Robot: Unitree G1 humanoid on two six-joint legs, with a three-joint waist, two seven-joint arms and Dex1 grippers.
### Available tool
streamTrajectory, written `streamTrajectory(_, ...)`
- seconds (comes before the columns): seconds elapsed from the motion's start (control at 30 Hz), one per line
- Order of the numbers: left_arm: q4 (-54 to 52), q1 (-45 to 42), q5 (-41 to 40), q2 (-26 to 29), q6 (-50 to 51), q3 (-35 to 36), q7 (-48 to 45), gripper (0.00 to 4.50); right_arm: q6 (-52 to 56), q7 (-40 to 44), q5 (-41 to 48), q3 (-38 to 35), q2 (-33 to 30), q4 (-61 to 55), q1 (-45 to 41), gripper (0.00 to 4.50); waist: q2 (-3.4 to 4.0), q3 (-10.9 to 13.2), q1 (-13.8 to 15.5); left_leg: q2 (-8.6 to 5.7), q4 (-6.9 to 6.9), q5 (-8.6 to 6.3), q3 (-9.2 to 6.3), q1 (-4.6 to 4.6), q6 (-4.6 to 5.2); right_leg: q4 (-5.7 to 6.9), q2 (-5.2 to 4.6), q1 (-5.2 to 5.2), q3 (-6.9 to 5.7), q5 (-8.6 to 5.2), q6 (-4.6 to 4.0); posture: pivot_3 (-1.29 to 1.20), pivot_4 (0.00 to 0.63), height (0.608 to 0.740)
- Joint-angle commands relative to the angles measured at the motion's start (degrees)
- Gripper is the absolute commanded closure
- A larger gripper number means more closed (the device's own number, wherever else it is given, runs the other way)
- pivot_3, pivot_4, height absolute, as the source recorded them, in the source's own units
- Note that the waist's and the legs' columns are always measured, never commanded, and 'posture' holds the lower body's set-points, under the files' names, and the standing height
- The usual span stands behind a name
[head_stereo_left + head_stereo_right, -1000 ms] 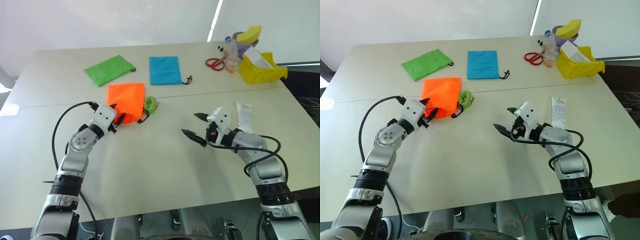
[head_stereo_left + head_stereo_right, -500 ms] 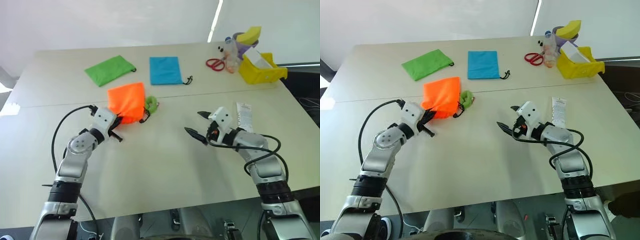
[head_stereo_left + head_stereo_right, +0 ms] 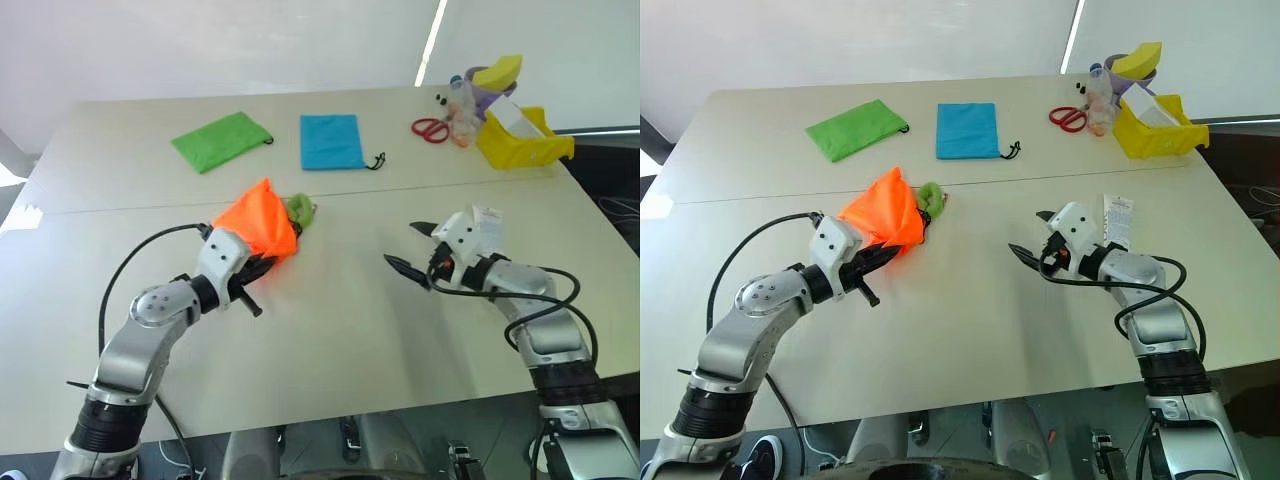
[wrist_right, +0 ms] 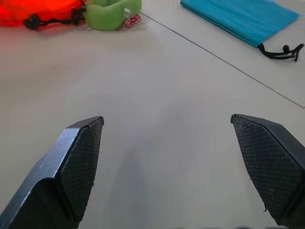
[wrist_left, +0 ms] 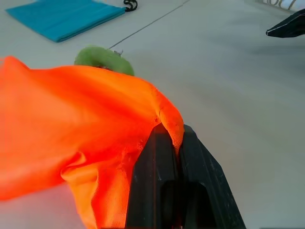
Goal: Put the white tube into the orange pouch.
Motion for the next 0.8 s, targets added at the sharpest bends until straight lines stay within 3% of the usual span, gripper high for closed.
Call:
streamTrajectory(0.03, -0.81, -0.08, -0.38, 1.48, -1.39, 2.24, -0.31, 4.46, -1.25, 0.26, 0.44, -2.35, -1.48, -0.68, 0.54, 0.00, 0.00, 0.00, -0.01, 0.00, 0.04, 0.00, -0.01, 0.00, 0.00, 0.00, -0.01, 0.01, 0.00, 0.00, 0.00, 0.00, 0.150, 0.734)
streamTrajectory(0.33, 6.12, -0.85, 3.41, 4.71, -11.10, 2.98, -1.25, 4.46, 10.74, -14.45, -2.82, -9.08, -2.27, 2.60, -3.05, 0.00, 0.00, 0.00, 0.00, 0.11, 0.10, -0.08, -0.02, -0.04, -0.10, 0.00, -0.20, -0.03, 0.02, 0.09, -0.10, 0.00, 0.150, 0.734)
streamTrajectory(0.53, 6.68, -0.85, 3.53, 3.45, -12.67, 1.99, -1.12, 4.46, 28.98, -23.66, -0.51, -15.01, -0.55, -7.10, -1.64, 0.00, 0.04, -0.02, 0.00, 0.14, 0.02, -0.07, 0.01, -0.11, -0.09, -0.01, -0.31, -0.11, 0.09, 0.09, -0.11, 0.00, 0.150, 0.734)
streamTrajectory(0.8, 7.58, -0.72, 4.10, 2.22, -13.78, 1.45, -1.23, 4.46, 33.81, -28.61, 0.08, -18.73, 2.25, -13.07, 4.73, 0.00, 0.05, -0.03, -0.12, 0.11, 0.04, -0.07, 0.02, -0.10, -0.06, -0.01, -0.26, -0.08, 0.04, 0.09, -0.09, 0.00, 0.150, 0.734)
